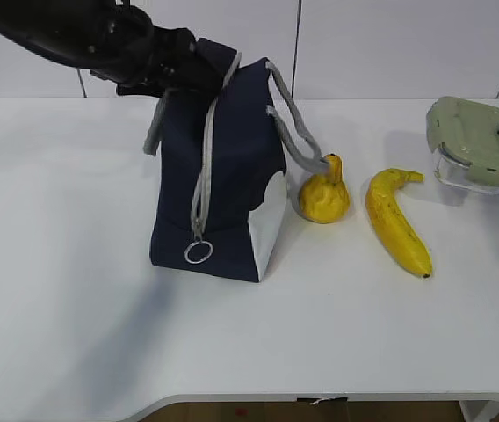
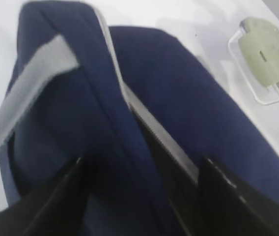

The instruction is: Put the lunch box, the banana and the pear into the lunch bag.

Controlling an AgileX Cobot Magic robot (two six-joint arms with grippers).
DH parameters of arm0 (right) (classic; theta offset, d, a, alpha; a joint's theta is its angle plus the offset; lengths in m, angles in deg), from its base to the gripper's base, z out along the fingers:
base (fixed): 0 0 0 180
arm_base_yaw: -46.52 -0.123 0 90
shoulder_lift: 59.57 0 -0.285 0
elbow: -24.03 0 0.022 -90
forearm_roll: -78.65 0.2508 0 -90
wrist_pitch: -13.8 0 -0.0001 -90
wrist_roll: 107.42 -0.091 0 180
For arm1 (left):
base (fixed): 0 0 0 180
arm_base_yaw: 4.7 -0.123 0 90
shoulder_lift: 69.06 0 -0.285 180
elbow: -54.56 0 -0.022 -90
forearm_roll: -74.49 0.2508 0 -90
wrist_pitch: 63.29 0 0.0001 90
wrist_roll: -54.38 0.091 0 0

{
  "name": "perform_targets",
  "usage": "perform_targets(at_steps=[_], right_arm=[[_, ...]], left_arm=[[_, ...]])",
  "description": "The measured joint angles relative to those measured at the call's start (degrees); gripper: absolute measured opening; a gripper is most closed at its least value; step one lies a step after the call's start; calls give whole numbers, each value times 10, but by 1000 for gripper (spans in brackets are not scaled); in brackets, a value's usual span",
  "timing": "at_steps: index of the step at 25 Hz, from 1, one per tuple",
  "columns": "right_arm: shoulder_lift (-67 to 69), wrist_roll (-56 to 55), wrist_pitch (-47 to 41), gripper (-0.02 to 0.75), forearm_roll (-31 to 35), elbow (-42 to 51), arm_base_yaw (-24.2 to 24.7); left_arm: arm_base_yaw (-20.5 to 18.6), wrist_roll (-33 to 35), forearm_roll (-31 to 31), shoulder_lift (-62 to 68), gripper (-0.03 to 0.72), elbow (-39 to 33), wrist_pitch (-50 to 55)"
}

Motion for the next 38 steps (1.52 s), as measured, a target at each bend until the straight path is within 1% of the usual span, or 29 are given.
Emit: perform_targets(at_steps=[3, 6, 8, 13, 16, 23, 28, 31, 38], right_arm=[[0, 0, 0, 309, 0, 0, 0], [0, 0, 0, 309, 2, 0, 0], [0, 0, 0, 309, 7, 0, 0], [0, 0, 0, 309, 21, 0, -1], [0, 0, 0, 309, 34, 0, -12], [0, 0, 0, 309, 58, 0, -62], [0, 1, 0, 309, 122, -4, -85], [0, 1, 0, 309, 129, -19, -93], [-1, 2, 1, 309, 140, -55, -122]], left_arm=[[0, 0, 9, 9, 525, 0, 1], [0, 0, 16, 10, 480, 0, 1], [0, 0, 19, 10, 428, 0, 2], [0, 0, 23, 10, 249, 0, 11], [0, 0, 24, 10, 195, 0, 14], [0, 0, 20, 10, 165, 0, 21], [0, 0, 17, 10, 100, 0, 29], [0, 0, 17, 10, 87, 0, 35], [0, 0, 6, 10, 83, 0, 43]])
